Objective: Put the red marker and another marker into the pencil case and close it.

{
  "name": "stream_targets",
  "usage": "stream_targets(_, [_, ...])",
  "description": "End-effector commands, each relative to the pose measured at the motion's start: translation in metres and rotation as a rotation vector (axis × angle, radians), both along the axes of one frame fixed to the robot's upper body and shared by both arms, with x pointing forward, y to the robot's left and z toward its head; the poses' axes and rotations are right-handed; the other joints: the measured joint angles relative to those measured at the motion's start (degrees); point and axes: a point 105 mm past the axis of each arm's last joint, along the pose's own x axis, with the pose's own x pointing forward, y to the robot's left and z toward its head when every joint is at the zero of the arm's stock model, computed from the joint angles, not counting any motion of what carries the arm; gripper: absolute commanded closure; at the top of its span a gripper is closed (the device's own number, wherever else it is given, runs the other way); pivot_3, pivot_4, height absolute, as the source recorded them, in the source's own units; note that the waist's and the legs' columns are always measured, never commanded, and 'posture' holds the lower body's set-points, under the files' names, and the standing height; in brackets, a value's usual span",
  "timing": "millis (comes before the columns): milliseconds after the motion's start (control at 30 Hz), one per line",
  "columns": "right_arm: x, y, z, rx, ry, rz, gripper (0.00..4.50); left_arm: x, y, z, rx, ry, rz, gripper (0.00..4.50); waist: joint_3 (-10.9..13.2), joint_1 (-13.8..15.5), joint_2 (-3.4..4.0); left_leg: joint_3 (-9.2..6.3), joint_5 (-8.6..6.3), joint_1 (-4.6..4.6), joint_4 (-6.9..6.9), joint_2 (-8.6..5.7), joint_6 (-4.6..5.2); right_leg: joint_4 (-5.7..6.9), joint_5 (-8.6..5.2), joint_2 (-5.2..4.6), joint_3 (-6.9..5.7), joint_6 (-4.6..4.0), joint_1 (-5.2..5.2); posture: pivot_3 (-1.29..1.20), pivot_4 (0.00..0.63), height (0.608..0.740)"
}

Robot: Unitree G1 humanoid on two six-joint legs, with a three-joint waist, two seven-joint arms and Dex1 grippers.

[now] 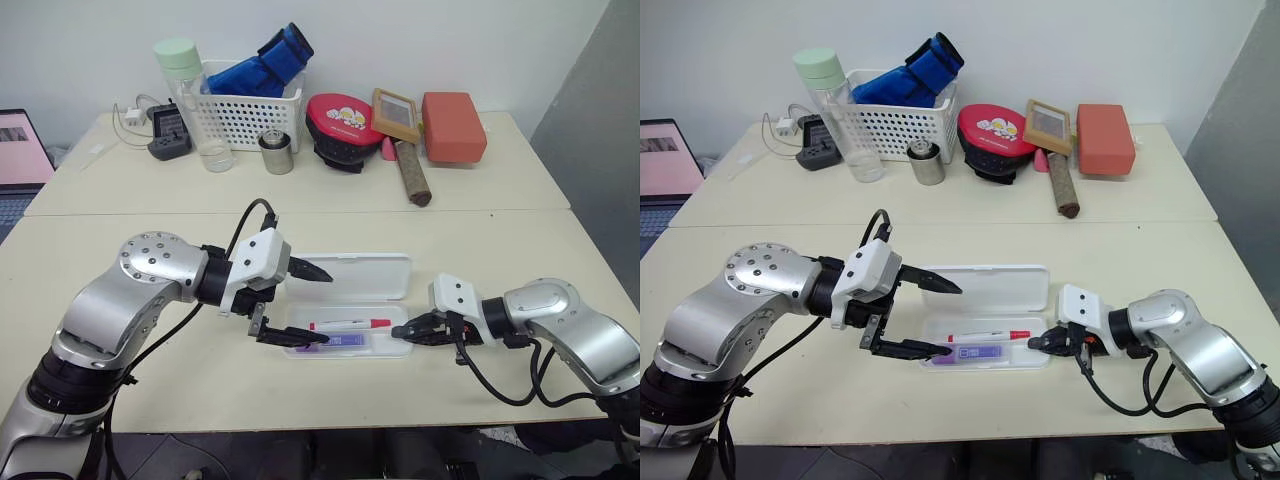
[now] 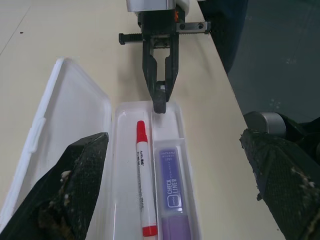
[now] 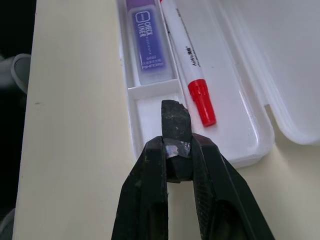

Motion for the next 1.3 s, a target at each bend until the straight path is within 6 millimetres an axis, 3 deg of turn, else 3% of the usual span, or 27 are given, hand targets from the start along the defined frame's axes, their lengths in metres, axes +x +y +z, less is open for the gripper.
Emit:
stream_targets(33, [-0.002,0.005,0.007,0.007,-0.022,0.04,3.47,-0.003,0.0,0.009,-0.005,-0.049,-0.004,0.0,0.0,0.0,0.0,0.01,0.0,0.01,0.0,-0.01,0.0,0.0,0.0,0.0,0.0,0.0,0.01,0.0,0.15,0.74])
stream_targets(67, [-0.002,0.006,0.008,0.014,-0.021,0.042,3.45,-0.003,0.001,0.01,-0.008,-0.051,0.001,0.0,0.0,0.0,0.0,0.01,0.0,0.01,0.0,-0.01,0.0,0.0,0.0,0.0,0.0,0.0,0.01,0.0,0.15,0.74])
stream_targets(100, [-0.002,0.007,0.009,0.02,-0.02,0.042,3.02,-0.003,0.001,0.01,-0.01,-0.052,0.004,0.0,0.0,-0.01,0.0,0.01,0.0,0.01,0.0,0.0,0.0,0.0,0.0,0.0,-0.01,0.0,0.0,0.0,0.15,0.74])
stream_targets(333, [-0.005,0.007,0.01,0.015,-0.014,0.067,1.45,-0.004,0.005,0.012,-0.012,-0.044,0.024,0.0,0.0,-0.02,0.0,0.01,0.0,0.01,0.0,0.0,0.0,0.0,0.0,0.0,-0.01,0.0,0.0,0.0,0.15,0.74])
stream_targets(533, [-0.007,0.011,0.057,0.168,-0.052,0.097,0.03,-0.008,0.031,0.029,-0.049,-0.004,0.107,0.0,0.02,-0.16,0.02,-0.01,0.0,0.01,-0.01,0.02,0.0,0.01,0.0,0.0,-0.01,0.0,-0.01,0.0,0.15,0.74])
stream_targets(733, [0.016,0.014,0.1,0.312,-0.116,0.083,0.03,-0.011,0.054,0.038,-0.056,0.005,0.196,0.0,0.04,-0.13,0.06,0.04,-0.01,0.08,-0.03,0.06,0.01,0.01,0.0,0.01,0.02,-0.01,0.0,0.0,0.15,0.74])
stream_targets(800, [0.043,0.016,0.113,0.347,-0.168,0.025,0.03,-0.011,0.06,0.041,-0.06,-0.001,0.233,0.0,0.05,-0.11,0.04,0.01,-0.01,0.08,-0.04,0.04,0.01,0.01,0.0,0.0,0.0,-0.01,0.01,0.0,0.15,0.74])
stream_targets(867, [0.057,0.014,0.114,0.327,-0.202,0.004,0.03,-0.01,0.064,0.04,-0.039,-0.018,0.26,0.0,0.07,-0.14,0.06,0.04,0.0,0.07,-0.03,0.02,0.01,0.01,0.0,0.0,0.02,-0.02,-0.01,0.0,0.15,0.74])
stream_targets(933, [0.058,0.008,0.11,0.291,-0.201,0.008,0.03,-0.011,0.063,0.038,-0.029,-0.023,0.26,0.0,0.07,0.06,0.06,0.06,-0.01,0.07,-0.05,-0.01,0.0,0.0,0.0,-0.02,0.03,-0.02,-0.02,0.0,0.15,0.74])
stream_targets(1100, [0.022,-0.023,0.068,0.093,-0.044,-0.058,0.03,-0.022,0.043,0.039,-0.075,-0.007,0.187,0.0,0.08,1.42,0.05,-0.11,0.01,-0.49,-0.01,-0.07,-0.04,-0.09,-0.01,-0.11,0.01,-0.04,-0.44,0.0,0.15,0.74])
stream_targets(1200, [-0.009,-0.025,0.058,0.056,0.011,-0.055,0.03,-0.025,0.035,0.031,-0.063,0.02,0.138,0.0,0.1,1.34,0.09,0.03,0.0,-0.48,-0.03,-0.05,-0.02,-0.08,-0.03,-0.15,0.06,-0.04,-0.46,0.0,0.15,0.74])
stream_targets(1300, [-0.022,-0.024,0.046,0.018,0.024,-0.06,0.03,-0.023,0.029,0.026,-0.049,0.032,0.101,0.0,0.11,0.72,0.14,0.14,-0.02,-0.3,-0.03,0.05,0.01,0.07,-0.02,-0.14,0.08,-0.06,-0.4,0.0,0.15,0.74])
